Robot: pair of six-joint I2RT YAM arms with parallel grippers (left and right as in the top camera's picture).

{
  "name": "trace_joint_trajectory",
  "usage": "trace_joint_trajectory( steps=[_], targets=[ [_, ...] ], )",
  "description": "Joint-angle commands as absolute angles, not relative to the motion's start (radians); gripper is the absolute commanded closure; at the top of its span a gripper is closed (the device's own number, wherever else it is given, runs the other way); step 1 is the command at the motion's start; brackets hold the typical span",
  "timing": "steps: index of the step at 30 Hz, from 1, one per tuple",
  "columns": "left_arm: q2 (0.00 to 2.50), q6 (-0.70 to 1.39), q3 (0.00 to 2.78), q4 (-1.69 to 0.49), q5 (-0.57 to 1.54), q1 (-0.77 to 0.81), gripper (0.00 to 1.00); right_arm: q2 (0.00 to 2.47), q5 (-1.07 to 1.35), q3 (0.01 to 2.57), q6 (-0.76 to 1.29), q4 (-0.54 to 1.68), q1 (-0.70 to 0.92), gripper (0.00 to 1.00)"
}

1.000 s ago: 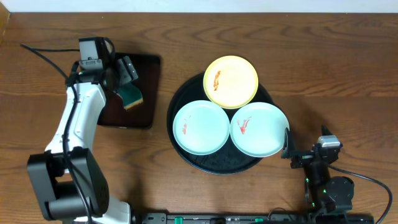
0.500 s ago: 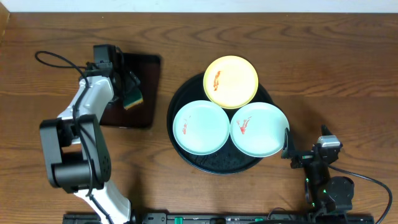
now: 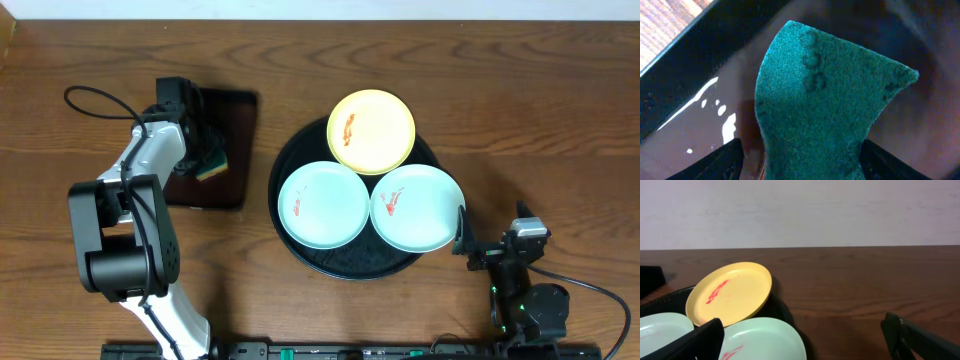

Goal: Clean dirty plates on tray and stack at the side
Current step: 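Lift the sponge with the left gripper, adjusting its grip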

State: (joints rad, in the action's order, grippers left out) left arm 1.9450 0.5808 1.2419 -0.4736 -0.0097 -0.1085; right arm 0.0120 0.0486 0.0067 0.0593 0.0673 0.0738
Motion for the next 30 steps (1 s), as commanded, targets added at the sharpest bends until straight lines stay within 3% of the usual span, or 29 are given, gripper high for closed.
trace_joint_trajectory(
  steps=[1,6,11,14,19,30],
  targets=[
    [1.966,0.586,1.249,-0.492,-0.005,-0.11,0.26,0.006,0.05,0.006,0.051,0.072,0.062,0.01],
    [1.966,0.585,1.249,-0.492,0.004,-0.11,0.47,0.006,0.05,0.006,0.051,0.072,0.062,0.01],
    [1.966,0.585,1.249,-0.492,0.004,-0.11,0.6,0.006,0.05,0.006,0.051,0.072,0.062,0.01],
    [1.966,0.584,1.249,-0.493,0.004,-0.11,0.76,0.006,0.05,0.006,0.051,0.072,0.062,0.01],
    [1.963,0.579,1.25,-0.486,0.004,-0.11,0.92,0.006,0.05,0.006,0.051,0.072,0.062,0.01],
    [1.792,0.524,1.25,-0.495,0.015,-0.11,0.93,0.006,0.05,0.006,0.051,0.072,0.062,0.01]
  ],
)
